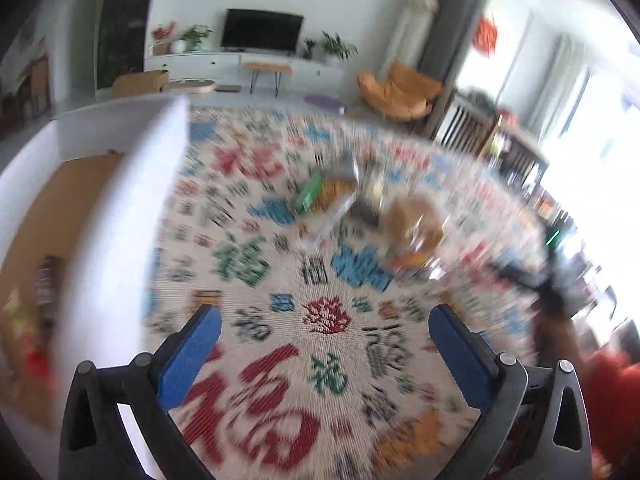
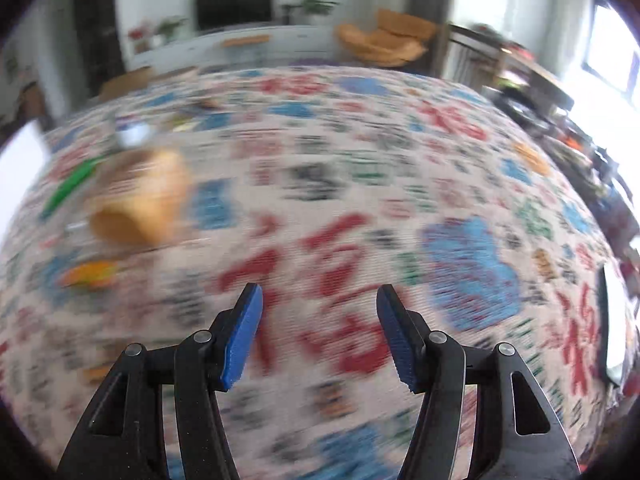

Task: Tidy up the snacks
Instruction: 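Withdraw both open grippers from the box back over the snack pile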

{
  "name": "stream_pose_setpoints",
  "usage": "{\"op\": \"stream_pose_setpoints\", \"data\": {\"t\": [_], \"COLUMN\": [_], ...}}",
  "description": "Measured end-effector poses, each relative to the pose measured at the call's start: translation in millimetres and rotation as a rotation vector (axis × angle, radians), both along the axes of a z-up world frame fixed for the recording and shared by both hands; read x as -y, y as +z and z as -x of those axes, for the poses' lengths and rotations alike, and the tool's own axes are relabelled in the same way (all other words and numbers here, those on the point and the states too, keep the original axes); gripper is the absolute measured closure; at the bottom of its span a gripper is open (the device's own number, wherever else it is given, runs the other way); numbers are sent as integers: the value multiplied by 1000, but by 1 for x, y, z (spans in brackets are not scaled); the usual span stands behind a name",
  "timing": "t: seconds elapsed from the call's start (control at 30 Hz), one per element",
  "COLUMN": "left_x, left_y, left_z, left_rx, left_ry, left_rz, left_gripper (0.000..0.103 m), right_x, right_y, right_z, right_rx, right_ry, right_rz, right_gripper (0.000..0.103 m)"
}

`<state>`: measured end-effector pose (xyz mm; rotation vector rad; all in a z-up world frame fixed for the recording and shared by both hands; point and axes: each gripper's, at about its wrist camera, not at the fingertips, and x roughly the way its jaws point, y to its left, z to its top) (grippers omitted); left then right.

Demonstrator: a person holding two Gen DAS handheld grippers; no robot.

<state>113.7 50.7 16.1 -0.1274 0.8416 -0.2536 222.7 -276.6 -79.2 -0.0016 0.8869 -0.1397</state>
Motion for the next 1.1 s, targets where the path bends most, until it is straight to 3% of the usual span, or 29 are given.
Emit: {"op": "stream_pose_setpoints", "data": {"t": [0.1,0.2,0.33,0.47,0.63,1.1], "left_x": [26,25,11,9,12,12], "left_y": [-53,-75,-86,-91,-96,-95], "left_z": [-33,-50,-82,-89,-95,-95], "left_rx": [-83,-82,-86,-83,-95,-94], "left_ry": [-4,24,111,138,139,139], "left_rz": [-127,-160,-166,-168,-212,-206], "left_gripper": [4,4,4,2,0,0], "right_x": [23,39,43,35,39,40], "right_y": [-7,-5,-9,-12,-14,-14], "right_z": [-10,-10,-16,-11,-13,-14], "right_rx": [4,20,14,0,-1,-1], "right_ry": [-18,-36,-33,-49,-55,-56], "right_rz": [15,-39,-96,-51,-67,-68], "right_gripper": [39,36,27,19,18,18]}}
